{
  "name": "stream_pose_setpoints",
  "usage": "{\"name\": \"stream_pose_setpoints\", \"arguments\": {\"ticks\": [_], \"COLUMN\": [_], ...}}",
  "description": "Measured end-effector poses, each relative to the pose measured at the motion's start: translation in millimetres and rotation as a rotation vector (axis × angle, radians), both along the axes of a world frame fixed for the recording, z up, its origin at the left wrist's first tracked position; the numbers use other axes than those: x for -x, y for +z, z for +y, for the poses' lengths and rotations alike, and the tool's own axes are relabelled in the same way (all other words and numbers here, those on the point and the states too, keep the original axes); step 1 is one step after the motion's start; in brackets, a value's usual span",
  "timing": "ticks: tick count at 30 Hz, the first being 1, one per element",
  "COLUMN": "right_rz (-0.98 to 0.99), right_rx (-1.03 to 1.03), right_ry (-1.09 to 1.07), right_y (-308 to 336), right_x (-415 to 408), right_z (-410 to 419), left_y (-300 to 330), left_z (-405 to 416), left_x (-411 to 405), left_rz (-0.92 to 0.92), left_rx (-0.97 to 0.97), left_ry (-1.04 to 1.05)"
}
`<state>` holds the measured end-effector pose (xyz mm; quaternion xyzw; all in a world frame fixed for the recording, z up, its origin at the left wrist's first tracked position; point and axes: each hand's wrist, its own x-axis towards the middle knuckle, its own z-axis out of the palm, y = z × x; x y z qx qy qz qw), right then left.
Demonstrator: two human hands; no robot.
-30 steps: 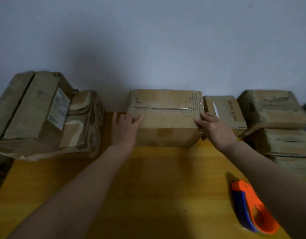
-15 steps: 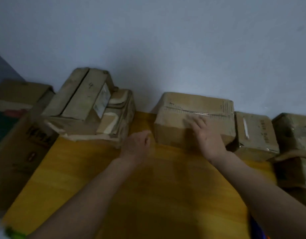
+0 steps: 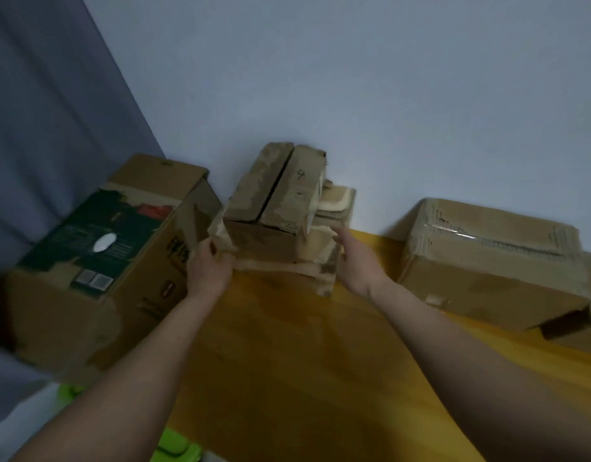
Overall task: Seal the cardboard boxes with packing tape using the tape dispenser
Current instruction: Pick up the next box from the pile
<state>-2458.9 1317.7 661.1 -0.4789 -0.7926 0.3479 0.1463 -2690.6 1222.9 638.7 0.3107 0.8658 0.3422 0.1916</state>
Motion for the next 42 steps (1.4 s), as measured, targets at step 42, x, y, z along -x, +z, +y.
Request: {"name": "stream_pose_setpoints", "arguments": {"ticks": [42], "right_rz": [0.881], "right_rx": [0.838], "right_ry": [-0.555], "right_y": [-63], "right_x": [-343], "right_z": [-151], "left_y": [-47], "left_z": [-59], "left_x": [-249], "left_rz": [-1.286], "left_rx": [-0.06], "left_ry": [-0.25]}}
